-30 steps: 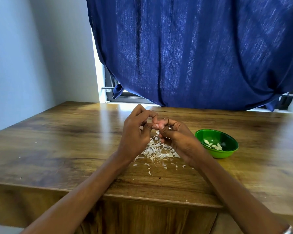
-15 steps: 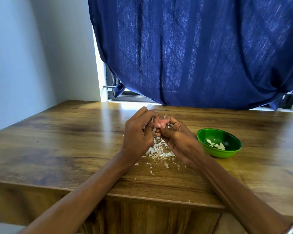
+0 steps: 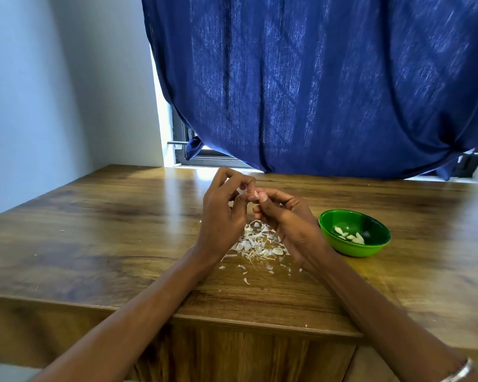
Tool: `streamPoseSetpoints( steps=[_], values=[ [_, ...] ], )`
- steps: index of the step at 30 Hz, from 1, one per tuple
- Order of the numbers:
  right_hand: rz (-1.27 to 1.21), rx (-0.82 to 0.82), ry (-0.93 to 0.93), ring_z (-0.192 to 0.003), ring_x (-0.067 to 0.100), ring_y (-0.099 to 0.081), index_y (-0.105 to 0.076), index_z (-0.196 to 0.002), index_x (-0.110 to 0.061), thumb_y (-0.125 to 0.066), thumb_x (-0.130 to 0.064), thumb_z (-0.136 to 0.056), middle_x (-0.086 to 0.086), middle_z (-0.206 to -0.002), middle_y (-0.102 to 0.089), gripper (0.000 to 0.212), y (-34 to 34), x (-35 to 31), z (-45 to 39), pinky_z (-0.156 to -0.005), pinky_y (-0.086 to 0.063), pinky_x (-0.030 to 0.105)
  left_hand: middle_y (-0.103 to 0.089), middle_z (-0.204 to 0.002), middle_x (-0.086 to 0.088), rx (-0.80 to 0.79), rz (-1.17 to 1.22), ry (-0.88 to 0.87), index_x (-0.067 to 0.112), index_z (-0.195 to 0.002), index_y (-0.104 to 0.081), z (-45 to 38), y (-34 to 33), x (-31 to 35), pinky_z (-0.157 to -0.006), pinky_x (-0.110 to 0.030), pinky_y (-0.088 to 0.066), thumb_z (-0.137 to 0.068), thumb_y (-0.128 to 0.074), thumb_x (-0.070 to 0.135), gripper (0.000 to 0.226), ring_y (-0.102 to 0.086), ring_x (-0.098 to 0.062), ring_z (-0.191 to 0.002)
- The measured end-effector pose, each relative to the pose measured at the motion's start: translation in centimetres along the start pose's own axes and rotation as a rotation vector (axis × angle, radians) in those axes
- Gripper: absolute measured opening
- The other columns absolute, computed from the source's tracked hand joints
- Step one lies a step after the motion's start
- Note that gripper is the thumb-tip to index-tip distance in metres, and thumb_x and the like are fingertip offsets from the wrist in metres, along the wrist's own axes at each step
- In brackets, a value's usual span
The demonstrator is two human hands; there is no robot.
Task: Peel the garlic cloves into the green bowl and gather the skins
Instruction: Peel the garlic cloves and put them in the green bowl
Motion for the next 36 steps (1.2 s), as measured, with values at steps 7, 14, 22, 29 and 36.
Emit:
streamPoseSetpoints(
  steps=[7, 14, 22, 29, 36],
  values=[
    [0.043, 0.059, -0.020, -0.081, 0.011, -0.069, -0.072, -0.106, -0.012, -0.064, -0.012, -0.094, 0.008, -0.099, -0.077, 0.014, 0.3, -0.4, 0.0, -0.063, -0.057, 0.024, -0.056, -0.093, 0.000, 0.000, -0.029, -0.013, 0.008, -0.091, -0.064, -0.1, -0.2, -0.2, -0.066, -0.019, -0.046, -0.088, -0.062, -0.014, 0.023, -0.053, -0.003, -0.079],
    [-0.048, 0.105, -0.100, -0.086, 0.007, -0.062, -0.076, -0.103, -0.022, -0.068, -0.022, -0.092, -0.011, -0.091, -0.075, 0.013, 0.9, -0.5, -0.2, -0.069, -0.052, 0.024, -0.058, -0.096, 0.018, -0.027, -0.043, -0.001, 0.011, -0.097, -0.068, 0.1, -0.1, -0.9, -0.061, -0.032, -0.055, -0.097, -0.058, -0.004, 0.018, -0.059, 0.002, -0.074],
    [-0.089, 0.130, -0.127, -0.071, 0.001, -0.064, -0.075, -0.100, -0.020, -0.069, -0.021, -0.089, -0.005, -0.095, -0.077, 0.012, 1.3, -0.6, -0.2, -0.059, -0.052, 0.018, -0.071, -0.072, 0.009, -0.144, -0.141, 0.104, 0.025, -0.092, -0.066, 0.6, 0.1, -1.0, -0.053, -0.032, -0.054, -0.108, -0.049, 0.031, 0.024, -0.060, 0.003, -0.048],
    [-0.037, 0.154, -0.109, -0.074, 0.003, -0.064, -0.076, -0.093, -0.023, -0.073, -0.023, -0.088, -0.002, -0.097, -0.078, 0.006, 1.5, -0.6, -0.1, -0.061, -0.051, 0.019, -0.070, -0.104, 0.011, -0.091, -0.200, 0.015, 0.020, -0.104, -0.075, 0.3, 0.1, -1.1, -0.062, -0.031, -0.053, -0.088, -0.080, 0.022, 0.017, -0.056, -0.002, -0.055],
    [0.104, 0.134, -0.099, -0.081, 0.007, -0.063, -0.078, -0.099, -0.020, -0.075, -0.028, -0.085, -0.004, -0.089, -0.076, 0.016, 1.4, -0.4, 0.0, -0.064, -0.050, 0.023, -0.075, -0.098, 0.007, -0.013, -0.140, -0.021, 0.015, -0.102, -0.076, 0.4, 0.5, -0.3, -0.054, -0.010, -0.040, -0.088, -0.080, 0.016, 0.014, -0.055, 0.011, -0.056]
  ],
)
Point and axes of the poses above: each hand's wrist, its own z-axis away from the middle knuckle, its own y-axis out of the back of the hand, x = y × z, the point moved 3 cm from there along -z, towards the middle knuckle
